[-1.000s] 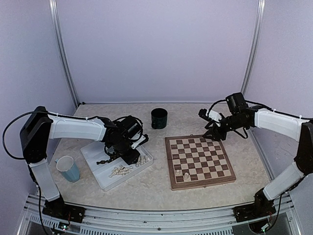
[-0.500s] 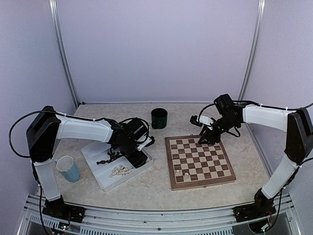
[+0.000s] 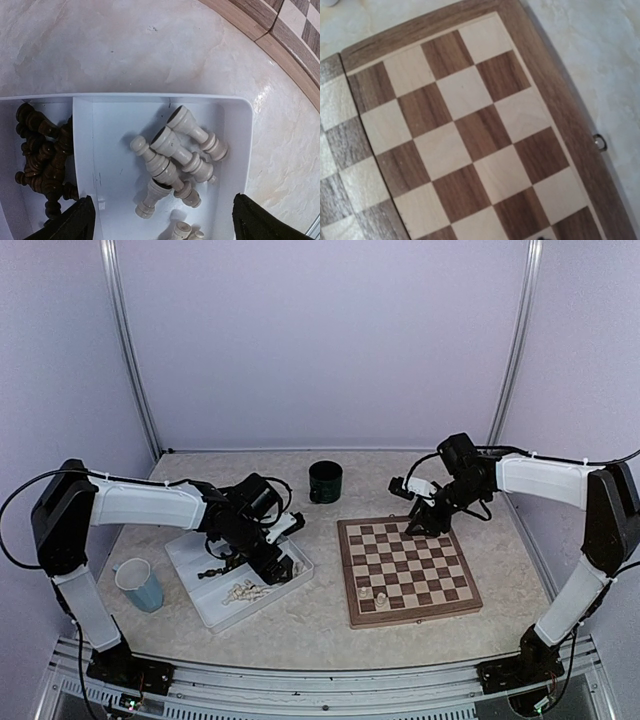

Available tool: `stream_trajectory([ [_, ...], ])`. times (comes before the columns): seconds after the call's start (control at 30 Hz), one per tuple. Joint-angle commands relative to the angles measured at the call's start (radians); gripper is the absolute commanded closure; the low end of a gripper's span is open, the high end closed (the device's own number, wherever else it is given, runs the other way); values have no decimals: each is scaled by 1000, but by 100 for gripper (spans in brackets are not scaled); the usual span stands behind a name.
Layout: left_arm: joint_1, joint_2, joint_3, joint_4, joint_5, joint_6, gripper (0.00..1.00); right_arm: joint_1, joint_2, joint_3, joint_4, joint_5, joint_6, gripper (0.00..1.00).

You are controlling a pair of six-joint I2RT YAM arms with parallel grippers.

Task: Set up the chess pieces on the board
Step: Adjust the chessboard at the center of the board, then pick up the rook from the storage box.

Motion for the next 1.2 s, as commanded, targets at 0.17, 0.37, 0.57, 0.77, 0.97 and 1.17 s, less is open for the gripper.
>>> stream_trajectory([
  [0.17,4,0,5,-51,10,40,31,15,-4,-42,20,-21,19,51],
  [0.37,1,13,12,-59,-21,53,48,15,-14,-56,32,-23,19,52],
  [0.57,-8,71,34,-63,-36,67,60,16,-21,-64,34,-27,23,52],
  [0.77,-7,104,24,-44,-57,62,74,16,-33,-86,45,-24,25,51],
  [0.97,-12,110,20,-43,-76,58,90,16,-34,-90,49,-28,26,52],
  [1.17,-20,32,62,-109,-72,35,97,16,-26,-2,11,-107,45,52],
])
